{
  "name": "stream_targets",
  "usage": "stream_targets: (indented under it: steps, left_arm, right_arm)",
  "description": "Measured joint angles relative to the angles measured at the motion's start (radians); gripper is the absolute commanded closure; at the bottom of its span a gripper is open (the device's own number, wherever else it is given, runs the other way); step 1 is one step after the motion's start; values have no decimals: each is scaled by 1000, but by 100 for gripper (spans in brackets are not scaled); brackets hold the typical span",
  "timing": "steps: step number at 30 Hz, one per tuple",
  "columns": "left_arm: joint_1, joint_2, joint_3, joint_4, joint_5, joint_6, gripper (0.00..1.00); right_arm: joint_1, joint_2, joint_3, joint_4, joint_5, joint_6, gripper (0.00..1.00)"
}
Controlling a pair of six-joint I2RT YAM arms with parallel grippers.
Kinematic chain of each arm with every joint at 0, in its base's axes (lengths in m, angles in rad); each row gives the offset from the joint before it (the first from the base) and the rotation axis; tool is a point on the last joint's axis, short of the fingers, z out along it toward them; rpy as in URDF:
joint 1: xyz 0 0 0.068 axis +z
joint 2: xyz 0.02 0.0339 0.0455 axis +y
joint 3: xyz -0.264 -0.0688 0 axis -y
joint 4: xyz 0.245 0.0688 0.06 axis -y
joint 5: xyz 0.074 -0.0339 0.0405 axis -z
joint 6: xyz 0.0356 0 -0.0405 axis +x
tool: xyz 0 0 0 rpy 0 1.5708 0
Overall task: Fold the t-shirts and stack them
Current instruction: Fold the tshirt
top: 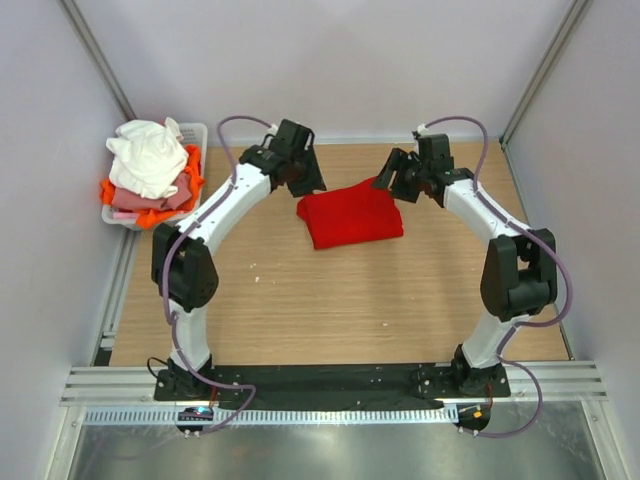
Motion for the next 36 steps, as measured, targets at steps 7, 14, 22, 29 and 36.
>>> stream_targets:
  steps: [7,14,22,29,36]
  left_arm:
    - [-58,143,-24,107,83,-32,73]
    - [-52,128,-396,280,155,-94,75]
    - [-47,-61,-721,451,174,-108,66]
    - [-53,-139,-731,356,75,-28,36]
    - [-52,-366,-838,264,-28,27,33]
  right_arm:
    - [-1,135,-88,163,-219,71,66]
    - [-75,240,-212,250,-263,101,67]
    - [-113,206,-309,304,-261,112,59]
    - [-107,71,-317,131,-156,43,28]
    - [-87,-117,-226,-72,-71,5,24]
